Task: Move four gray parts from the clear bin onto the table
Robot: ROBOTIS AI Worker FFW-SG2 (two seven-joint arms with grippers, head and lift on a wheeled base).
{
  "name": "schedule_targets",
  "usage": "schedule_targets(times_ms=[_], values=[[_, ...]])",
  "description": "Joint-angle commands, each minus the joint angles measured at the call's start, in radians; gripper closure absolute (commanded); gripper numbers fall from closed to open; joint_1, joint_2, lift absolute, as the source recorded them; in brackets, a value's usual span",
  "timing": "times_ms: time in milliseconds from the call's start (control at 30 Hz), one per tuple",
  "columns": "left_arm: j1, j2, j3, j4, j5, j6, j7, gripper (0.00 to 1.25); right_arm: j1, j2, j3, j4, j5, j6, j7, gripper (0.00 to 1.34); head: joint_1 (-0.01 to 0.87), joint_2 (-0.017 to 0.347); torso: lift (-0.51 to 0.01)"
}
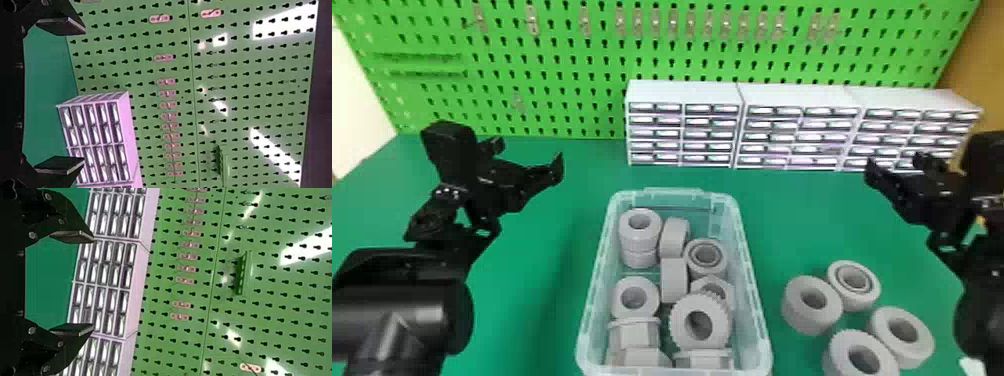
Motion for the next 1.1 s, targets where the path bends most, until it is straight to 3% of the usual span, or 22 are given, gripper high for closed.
schedule_targets(times_ms=[0, 1067], values=[[0.002, 0.000, 0.000, 0.000, 0.000, 0.000, 0.000, 0.12, 0.000, -0.002, -0.003, -0.004, 0.000, 0.003, 0.000, 0.47, 0.678, 0.034, -0.050], [0.005, 0.000, 0.009, -0.008, -0.003, 0.000, 0.000, 0.12, -0.003, 0.012, -0.010, -0.008, 0.005, 0.004, 0.000, 0.47, 0.678, 0.034, -0.050]])
